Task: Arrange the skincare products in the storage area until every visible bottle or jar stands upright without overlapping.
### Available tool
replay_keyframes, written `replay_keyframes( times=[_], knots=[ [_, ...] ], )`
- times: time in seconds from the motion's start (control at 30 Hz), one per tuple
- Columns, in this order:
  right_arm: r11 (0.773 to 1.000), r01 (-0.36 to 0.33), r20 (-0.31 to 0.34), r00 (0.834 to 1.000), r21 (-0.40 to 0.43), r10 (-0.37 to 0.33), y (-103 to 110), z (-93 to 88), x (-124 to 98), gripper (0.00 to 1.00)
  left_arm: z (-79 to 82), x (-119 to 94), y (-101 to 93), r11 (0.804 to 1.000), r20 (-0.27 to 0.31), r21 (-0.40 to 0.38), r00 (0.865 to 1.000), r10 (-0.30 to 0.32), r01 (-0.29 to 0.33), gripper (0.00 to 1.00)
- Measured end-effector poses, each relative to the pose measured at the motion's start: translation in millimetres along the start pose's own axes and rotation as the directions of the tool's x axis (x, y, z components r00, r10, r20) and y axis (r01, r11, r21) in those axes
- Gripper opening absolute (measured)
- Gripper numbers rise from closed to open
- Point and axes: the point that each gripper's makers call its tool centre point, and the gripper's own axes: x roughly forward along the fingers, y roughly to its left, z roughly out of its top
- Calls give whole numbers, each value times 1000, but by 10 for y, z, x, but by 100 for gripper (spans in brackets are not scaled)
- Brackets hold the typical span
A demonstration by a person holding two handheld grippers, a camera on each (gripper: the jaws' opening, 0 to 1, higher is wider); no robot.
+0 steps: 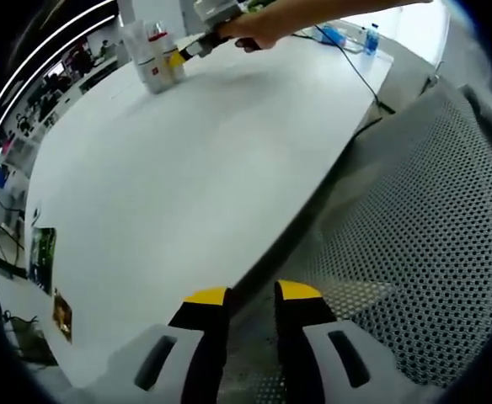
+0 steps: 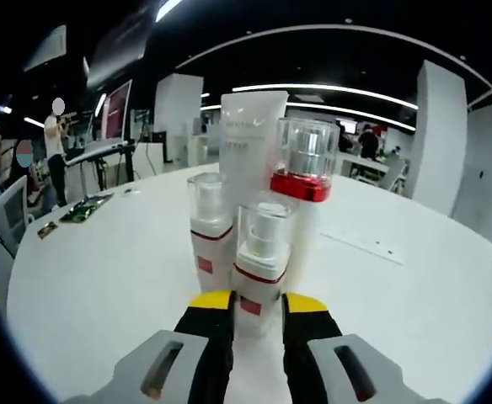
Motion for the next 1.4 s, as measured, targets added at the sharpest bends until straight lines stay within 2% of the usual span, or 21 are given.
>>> replay_keyframes(
  times=[0.33,0.67,0.8,0.87,0.9,1.0,1.1,1.17,1.2,1.33,1.4],
  knots=[
    [998,23,-27,999,51,-22,-43,27,59,14,-12,4,-10,1000,-8,-3,1000,-7,7,19],
    [987,118,-60,992,105,-112,-78,9,42,14,-19,3,-10,1000,-12,6,1000,-8,8,17],
    [985,133,-81,989,106,-125,-71,9,53,14,-7,-5,-19,1000,-8,17,1000,-12,12,16],
    [977,135,-108,987,166,-118,-50,-36,39,18,-7,-2,-23,1000,-7,21,1000,-14,14,16],
    [977,141,-100,987,159,-126,-64,-24,24,21,-4,-3,-25,1000,-5,22,1000,-15,15,16],
    [970,162,-96,985,184,-146,-53,-45,-99,30,9,-8,-35,1000,1,24,1000,-20,20,16],
    [934,174,-136,981,312,-138,52,-178,-335,35,38,-16,-48,999,17,21,999,-27,27,17],
    [914,182,-138,980,363,-141,119,-200,-535,37,61,-24,-54,999,30,19,999,-31,30,18],
    [919,175,-124,982,354,-139,148,-182,-618,36,69,-25,-57,999,35,15,999,-33,33,18],
    [895,130,-70,991,427,-111,360,-126,-926,41,154,-55,-51,999,82,-11,996,-39,40,22],
    [892,99,-66,995,441,-78,542,-172,-1115,44,208,-72,-31,998,110,-34,993,-40,44,23]
  ],
)
